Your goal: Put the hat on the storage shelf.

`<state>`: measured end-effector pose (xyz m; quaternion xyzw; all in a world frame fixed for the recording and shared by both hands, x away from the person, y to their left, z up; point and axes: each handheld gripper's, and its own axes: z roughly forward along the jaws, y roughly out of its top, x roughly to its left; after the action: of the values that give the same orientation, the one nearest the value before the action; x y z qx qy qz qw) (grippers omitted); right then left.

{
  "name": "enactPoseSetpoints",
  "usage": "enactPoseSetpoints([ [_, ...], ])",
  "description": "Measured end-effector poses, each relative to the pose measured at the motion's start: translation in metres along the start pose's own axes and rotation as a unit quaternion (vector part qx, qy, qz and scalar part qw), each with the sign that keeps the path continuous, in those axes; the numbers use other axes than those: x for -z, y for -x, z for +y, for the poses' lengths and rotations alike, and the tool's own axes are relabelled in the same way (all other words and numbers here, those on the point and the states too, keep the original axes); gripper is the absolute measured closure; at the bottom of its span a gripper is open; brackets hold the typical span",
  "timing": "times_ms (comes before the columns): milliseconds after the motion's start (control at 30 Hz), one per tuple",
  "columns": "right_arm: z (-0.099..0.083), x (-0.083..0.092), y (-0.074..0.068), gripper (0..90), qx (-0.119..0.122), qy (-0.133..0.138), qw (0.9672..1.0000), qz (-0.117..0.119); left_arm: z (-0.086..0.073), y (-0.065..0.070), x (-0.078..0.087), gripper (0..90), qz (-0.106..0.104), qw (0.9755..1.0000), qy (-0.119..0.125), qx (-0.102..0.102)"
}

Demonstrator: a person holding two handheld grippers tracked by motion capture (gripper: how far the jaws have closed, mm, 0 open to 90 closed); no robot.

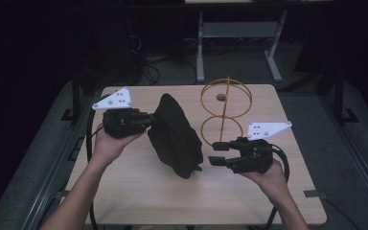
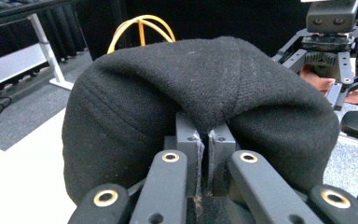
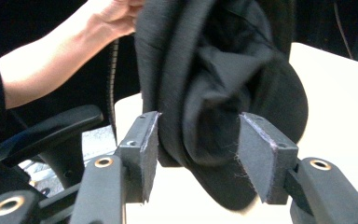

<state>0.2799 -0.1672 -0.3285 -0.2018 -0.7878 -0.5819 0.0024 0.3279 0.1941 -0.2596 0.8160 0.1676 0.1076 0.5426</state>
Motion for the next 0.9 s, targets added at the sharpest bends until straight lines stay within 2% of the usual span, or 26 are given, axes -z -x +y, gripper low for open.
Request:
enactPoseSetpoints([
  [67,-0.005,0.005,0.003,45.3,-0.008,0.001,0.9999,-0.010,0.002,-0.002,0.000,86.9,0.001,1.0000,-0.003,-0.001],
  [133,-0.011,0.011,0.008,41.9,-0.013,-0.005,0.9994,-0.033,0.005,-0.005,-0.001,86.9,0.002,1.0000,-0.006,0.000],
  [233,-0.016,0.015,0.011,38.9,-0.019,-0.004,0.9987,-0.047,0.008,-0.009,-0.001,86.9,0.001,1.0000,-0.006,0.004],
  [400,-0.031,0.022,0.017,34.2,-0.035,-0.022,0.9960,-0.079,0.013,-0.016,-0.003,86.9,0.001,0.9999,-0.007,0.008],
  [567,-0.047,0.030,0.022,28.7,-0.050,-0.034,0.9913,-0.117,0.020,-0.021,-0.004,86.9,0.003,0.9999,-0.010,0.009],
  [767,-0.065,0.043,0.030,27.2,-0.075,-0.038,0.9871,-0.136,0.028,-0.028,-0.006,86.9,0.007,0.9998,-0.014,0.012],
  [900,-0.076,0.049,0.034,26.6,-0.084,-0.052,0.9844,-0.145,0.033,-0.031,-0.007,86.9,0.009,0.9997,-0.014,0.016],
])
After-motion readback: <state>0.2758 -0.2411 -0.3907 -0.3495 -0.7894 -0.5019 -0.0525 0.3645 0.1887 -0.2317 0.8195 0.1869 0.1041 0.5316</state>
